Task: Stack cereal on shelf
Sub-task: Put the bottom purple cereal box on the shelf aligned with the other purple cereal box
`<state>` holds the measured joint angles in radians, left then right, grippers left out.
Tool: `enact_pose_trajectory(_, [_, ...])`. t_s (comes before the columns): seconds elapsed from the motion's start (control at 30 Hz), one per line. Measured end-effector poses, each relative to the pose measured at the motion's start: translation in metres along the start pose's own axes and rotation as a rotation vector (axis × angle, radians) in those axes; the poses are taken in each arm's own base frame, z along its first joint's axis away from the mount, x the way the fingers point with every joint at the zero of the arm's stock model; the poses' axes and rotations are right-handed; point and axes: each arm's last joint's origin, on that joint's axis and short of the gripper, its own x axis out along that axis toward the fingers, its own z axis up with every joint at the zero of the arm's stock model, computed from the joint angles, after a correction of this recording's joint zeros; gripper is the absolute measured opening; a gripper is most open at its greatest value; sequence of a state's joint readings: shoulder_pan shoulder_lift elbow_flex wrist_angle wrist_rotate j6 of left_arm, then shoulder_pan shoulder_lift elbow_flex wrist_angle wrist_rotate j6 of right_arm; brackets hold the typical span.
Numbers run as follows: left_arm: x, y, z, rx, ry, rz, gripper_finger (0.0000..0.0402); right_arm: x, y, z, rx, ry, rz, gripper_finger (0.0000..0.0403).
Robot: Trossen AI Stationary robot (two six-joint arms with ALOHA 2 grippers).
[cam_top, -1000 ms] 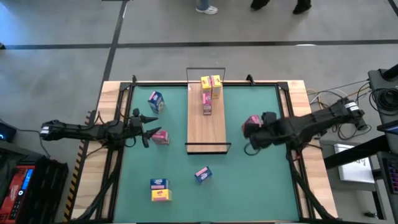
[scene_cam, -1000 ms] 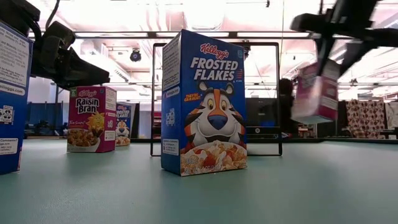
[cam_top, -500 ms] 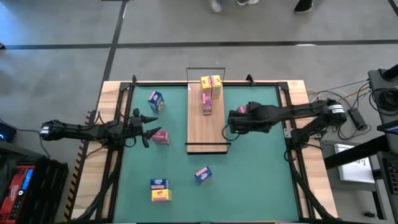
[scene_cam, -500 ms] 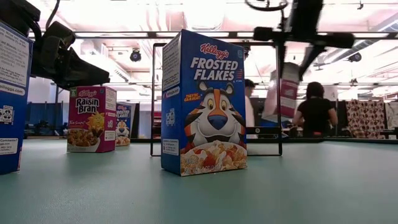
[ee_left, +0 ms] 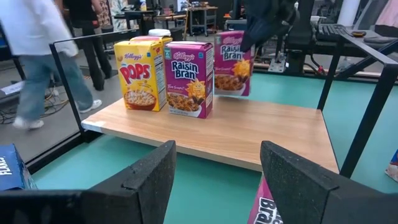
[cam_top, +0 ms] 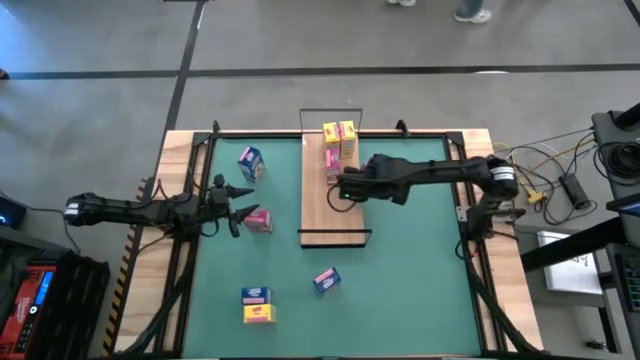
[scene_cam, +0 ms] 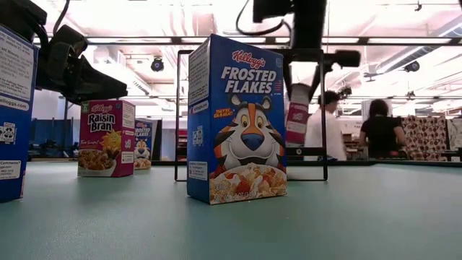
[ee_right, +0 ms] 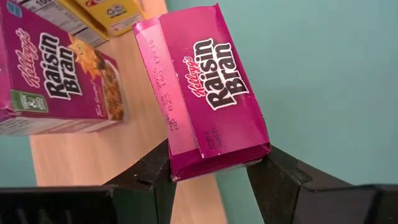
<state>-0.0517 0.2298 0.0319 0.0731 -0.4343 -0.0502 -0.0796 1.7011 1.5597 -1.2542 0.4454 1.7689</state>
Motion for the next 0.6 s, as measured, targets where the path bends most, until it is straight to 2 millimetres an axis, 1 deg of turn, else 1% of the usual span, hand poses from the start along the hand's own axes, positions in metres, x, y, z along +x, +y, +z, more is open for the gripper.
enact_pose_trajectory(0.1, [0.000, 0.000, 0.000, 0.001, 0.001, 0.000, 0.0218, 0.006, 0.009, 0.002, -0.002, -0.005, -0.028, 0.0160])
enact_pose_trajectory(0.4, [0.000, 0.000, 0.000, 0.000, 0.001, 0.000, 0.0218, 0.007, 0.027, 0.013, -0.058, -0.009, -0.019, 0.0160])
enact_pose_trajectory(0.6, [0.000, 0.000, 0.000, 0.000, 0.000, 0.000, 0.0218, 0.017, 0.037, 0.016, -0.102, -0.018, -0.032, 0.0160])
